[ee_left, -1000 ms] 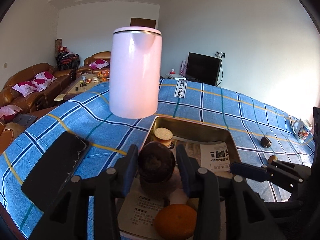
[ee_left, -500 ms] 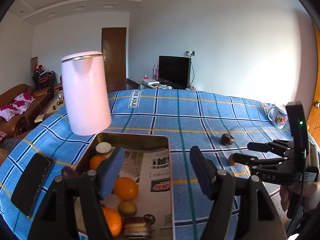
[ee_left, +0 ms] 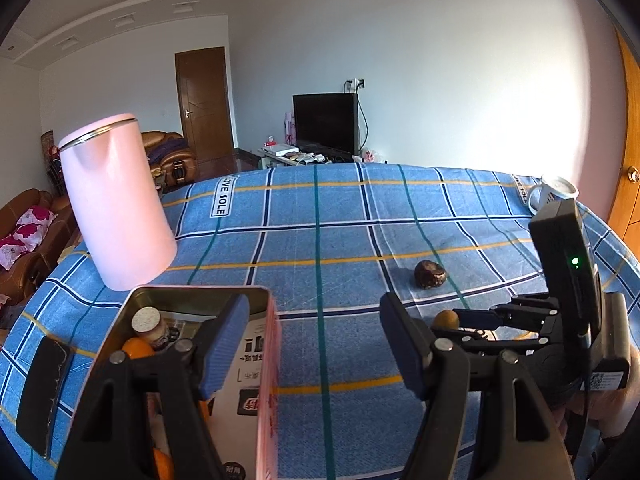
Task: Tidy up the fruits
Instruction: 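Grasp the yellow-brown fruit with the right tool while the left tool approaches another brown fruit, then close the left tool on the second dark brown round fruit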
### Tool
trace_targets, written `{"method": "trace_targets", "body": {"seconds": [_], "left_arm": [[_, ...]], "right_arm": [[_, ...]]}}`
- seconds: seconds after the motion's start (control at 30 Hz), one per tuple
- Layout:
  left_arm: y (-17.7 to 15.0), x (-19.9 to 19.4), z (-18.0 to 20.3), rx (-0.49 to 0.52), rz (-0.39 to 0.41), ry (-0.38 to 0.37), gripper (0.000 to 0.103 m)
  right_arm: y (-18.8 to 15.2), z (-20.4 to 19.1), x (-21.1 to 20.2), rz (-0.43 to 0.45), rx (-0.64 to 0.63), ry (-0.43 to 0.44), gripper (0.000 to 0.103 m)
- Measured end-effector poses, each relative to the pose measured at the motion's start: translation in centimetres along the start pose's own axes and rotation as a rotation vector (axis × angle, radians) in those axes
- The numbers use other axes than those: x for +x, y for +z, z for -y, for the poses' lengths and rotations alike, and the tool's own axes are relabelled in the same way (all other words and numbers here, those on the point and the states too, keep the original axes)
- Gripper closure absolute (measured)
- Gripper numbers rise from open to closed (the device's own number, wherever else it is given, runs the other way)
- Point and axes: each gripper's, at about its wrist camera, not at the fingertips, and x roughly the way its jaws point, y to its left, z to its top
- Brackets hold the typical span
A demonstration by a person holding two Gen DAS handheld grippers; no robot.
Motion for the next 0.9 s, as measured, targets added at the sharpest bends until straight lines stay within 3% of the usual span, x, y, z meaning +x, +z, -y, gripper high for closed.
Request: {"method": "trace_targets", "body": {"seconds": [0.17,0.37,0.5,0.67,0.9], "left_arm": [[1.1,1.5,2.3,0.026,-0.024,-0.025,0.033],[2.5,4.6,5.9,0.067,-0.072,-0.062,0.033],[2.5,7.0,8.0,0.081,-0.121,-0.105,0.033],[2.3,9.7,9.6,0.091,-0.186,-0.149,0.033],[2.5,12.8,10.8,0.112,-0.244,-0.145,0.033]], "right_arm": [[0.0,1.9,-1.8,0.07,0.051,-0.038,0.073],[0.9,5.5,-3.8,0.131,0.084,-0.181,0.073],[1.2,8.0,-4.5,0.16,0.129,-0.22,0.073],[1.1,9.6,-5.0,0.188,0.169,-0.21,0.073],[0.9,10.7,-5.0,0.217,0.192,-0.2,0.073]]}}
